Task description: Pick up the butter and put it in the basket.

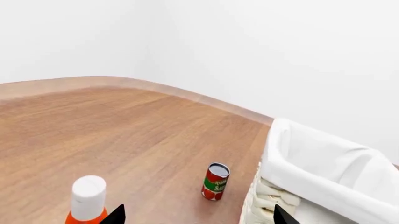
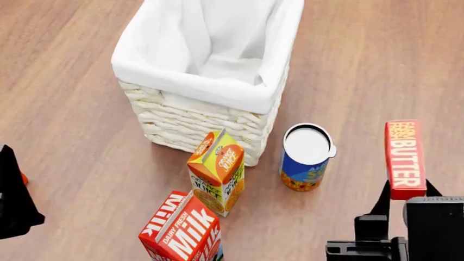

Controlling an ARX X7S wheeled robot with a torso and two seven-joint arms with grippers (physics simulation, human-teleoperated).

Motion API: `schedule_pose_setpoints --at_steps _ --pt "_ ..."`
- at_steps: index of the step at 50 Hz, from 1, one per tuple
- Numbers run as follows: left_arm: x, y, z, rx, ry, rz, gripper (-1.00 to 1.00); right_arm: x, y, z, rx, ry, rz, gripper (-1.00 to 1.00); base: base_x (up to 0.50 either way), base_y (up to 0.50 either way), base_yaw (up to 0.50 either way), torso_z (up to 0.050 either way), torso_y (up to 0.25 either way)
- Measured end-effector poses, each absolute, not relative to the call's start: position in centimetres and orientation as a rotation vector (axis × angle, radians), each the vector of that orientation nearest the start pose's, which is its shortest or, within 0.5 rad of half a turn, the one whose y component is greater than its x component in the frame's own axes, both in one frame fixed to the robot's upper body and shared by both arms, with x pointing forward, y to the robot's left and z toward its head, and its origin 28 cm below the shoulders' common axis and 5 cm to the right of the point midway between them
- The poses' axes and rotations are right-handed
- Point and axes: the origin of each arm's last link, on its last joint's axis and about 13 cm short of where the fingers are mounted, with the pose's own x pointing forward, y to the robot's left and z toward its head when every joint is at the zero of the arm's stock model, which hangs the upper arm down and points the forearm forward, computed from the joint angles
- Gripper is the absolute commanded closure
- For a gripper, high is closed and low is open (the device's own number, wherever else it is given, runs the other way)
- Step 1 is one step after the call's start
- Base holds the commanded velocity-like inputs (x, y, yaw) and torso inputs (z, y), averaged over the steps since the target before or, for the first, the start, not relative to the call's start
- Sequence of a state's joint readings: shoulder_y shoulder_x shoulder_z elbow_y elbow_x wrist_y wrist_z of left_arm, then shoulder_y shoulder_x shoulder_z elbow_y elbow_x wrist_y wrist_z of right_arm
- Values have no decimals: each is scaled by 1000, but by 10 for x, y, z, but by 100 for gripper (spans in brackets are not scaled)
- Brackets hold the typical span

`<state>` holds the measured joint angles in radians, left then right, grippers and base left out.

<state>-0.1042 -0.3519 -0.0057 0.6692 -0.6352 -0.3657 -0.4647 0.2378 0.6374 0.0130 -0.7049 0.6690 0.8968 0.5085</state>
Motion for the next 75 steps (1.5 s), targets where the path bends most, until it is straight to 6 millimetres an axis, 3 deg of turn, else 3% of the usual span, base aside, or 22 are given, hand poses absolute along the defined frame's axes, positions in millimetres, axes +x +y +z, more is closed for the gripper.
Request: schedule_pose_setpoints --at_steps 45,59,75 --pt "196 227 151 -266 -271 96 -100 322 -207 288 -124 125 -86 100 0 0 0 0 1" --pt "196 228 150 -264 -268 99 -100 357 -204 328 -139 201 -71 100 0 0 0 1 1" --pt "196 228 150 -265 -265 108 -100 382 -186 353 -171 239 52 100 0 0 0 1 2"
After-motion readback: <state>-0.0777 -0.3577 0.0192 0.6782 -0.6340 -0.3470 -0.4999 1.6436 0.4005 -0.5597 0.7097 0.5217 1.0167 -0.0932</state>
